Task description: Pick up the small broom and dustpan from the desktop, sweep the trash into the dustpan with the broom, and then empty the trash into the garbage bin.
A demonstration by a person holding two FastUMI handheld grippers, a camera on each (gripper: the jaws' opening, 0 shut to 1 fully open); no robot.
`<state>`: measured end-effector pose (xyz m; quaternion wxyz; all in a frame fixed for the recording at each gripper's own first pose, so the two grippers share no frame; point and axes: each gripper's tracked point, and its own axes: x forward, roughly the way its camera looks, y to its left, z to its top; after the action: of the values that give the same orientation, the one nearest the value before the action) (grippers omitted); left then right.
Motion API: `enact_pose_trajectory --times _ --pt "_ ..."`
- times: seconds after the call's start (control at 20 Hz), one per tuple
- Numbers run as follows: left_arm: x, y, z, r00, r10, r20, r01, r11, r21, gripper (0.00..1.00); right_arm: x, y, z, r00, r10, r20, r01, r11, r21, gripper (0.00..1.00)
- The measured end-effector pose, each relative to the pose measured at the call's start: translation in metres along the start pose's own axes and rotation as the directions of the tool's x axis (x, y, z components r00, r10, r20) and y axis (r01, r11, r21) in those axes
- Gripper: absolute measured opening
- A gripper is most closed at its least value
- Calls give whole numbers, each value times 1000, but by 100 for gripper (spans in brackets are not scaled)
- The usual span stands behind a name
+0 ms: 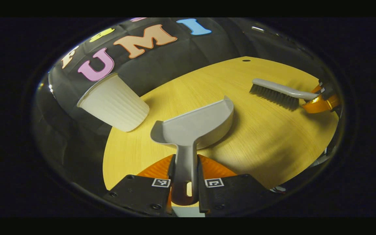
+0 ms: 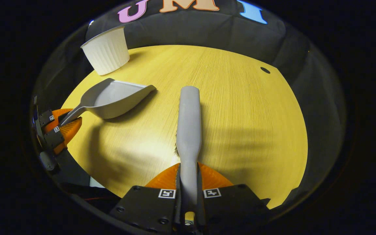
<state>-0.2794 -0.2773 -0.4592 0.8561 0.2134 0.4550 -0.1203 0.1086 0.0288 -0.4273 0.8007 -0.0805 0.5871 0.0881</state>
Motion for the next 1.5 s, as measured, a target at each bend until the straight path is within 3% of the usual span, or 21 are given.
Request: enact_pose_trajectory --times 0.3,0.35,0.45,0.6,0.65,0.75,0.85,0.95,1.15,1.2,1.25,1.3,1.5 --pt "-2 -25 -10 991 -125 -44 117 980 -159 36 -6 2 -12 999 -7 -52 7 1000 -5 20" --pt "-5 -28 -4 990 -136 -25 129 974 -188 50 -10 3 -10 999 -1 -50 1 1000 -1 34" --pt "-16 -24 13 990 -134 45 140 965 -221 98 -24 5 -2 999 19 -27 -19 1000 9 65" --pt "-34 -3 51 981 -75 180 119 962 -248 95 -53 7 25 998 26 61 -28 999 31 80" --pt "-40 6 67 972 -50 229 110 960 -257 95 -62 9 39 992 39 116 -44 998 40 93" --pt "-58 24 99 950 6 312 84 957 -277 95 -89 10 70 971 43 236 -60 996 65 95" --pt "-75 41 129 921 55 386 66 954 -292 95 -120 9 101 931 37 364 -77 993 95 95" --pt "-94 58 159 886 95 454 54 951 -305 94 -148 2 133 872 12 490 -82 989 121 95" --pt "-136 93 215 782 202 589 22 936 -350 94 -205 -25 197 683 -104 723 -5 989 148 94" --pt "-147 104 226 748 249 615 -1 927 -374 100 -221 -25 205 644 -111 757 3 990 142 94" --pt "-160 116 237 710 288 643 -14 918 -395 94 -235 -24 213 618 -116 777 15 991 136 93" --pt "-167 121 246 689 302 659 -17 915 -402 93 -248 -24 220 587 -121 800 22 991 134 93" --pt "-181 119 255 655 310 689 -23 920 -392 93 -290 -18 233 505 -119 855 -12 989 144 93"
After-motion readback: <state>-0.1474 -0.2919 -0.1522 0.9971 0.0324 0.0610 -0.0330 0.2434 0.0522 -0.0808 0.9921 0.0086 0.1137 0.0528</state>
